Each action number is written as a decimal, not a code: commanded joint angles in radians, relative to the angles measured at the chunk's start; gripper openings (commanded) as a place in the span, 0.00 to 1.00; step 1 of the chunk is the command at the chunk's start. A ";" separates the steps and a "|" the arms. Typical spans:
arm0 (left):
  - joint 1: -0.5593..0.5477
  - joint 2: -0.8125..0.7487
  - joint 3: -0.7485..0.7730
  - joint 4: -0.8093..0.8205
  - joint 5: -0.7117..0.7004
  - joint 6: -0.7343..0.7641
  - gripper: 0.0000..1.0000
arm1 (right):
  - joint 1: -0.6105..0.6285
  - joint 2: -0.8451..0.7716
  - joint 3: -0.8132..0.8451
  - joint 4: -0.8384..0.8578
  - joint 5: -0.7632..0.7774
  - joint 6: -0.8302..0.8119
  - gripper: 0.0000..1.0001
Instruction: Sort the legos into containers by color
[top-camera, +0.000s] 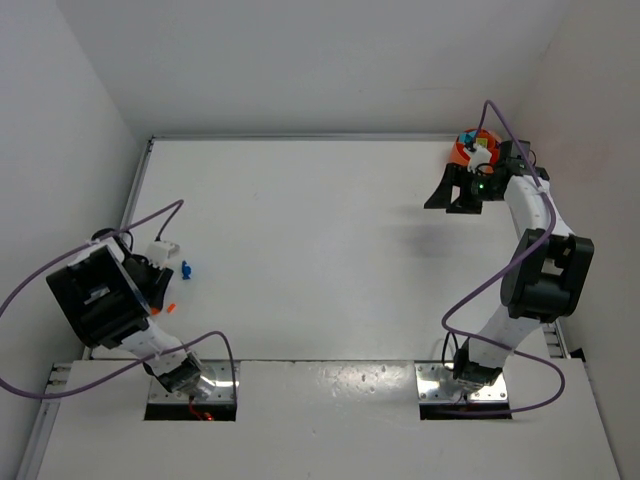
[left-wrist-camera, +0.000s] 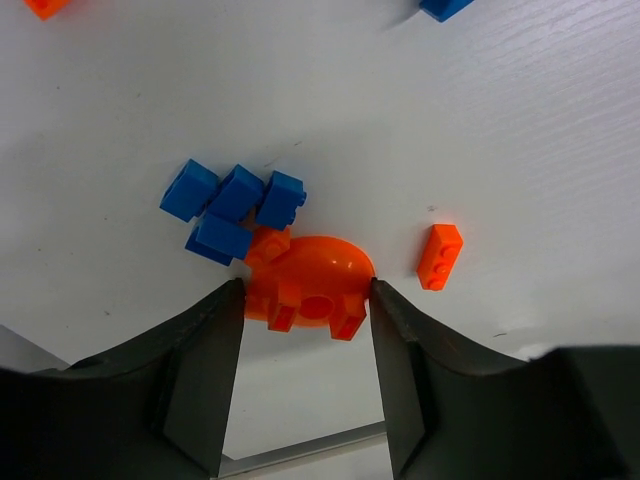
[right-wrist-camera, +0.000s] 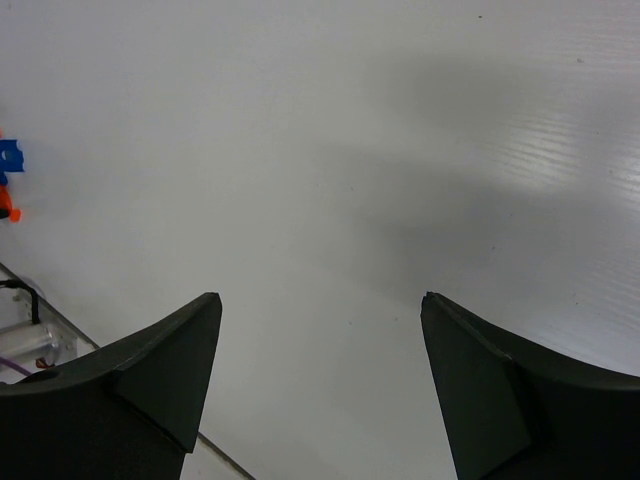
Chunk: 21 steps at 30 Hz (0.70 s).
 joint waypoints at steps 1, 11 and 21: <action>-0.031 -0.008 -0.070 0.039 0.015 0.035 0.56 | 0.014 -0.005 0.015 0.026 0.000 -0.020 0.81; -0.092 -0.084 -0.126 0.042 0.011 0.044 0.36 | 0.014 -0.014 0.006 0.026 -0.009 -0.029 0.81; -0.132 -0.240 -0.061 -0.109 0.113 0.096 0.25 | 0.023 -0.034 -0.014 0.026 -0.041 -0.011 0.81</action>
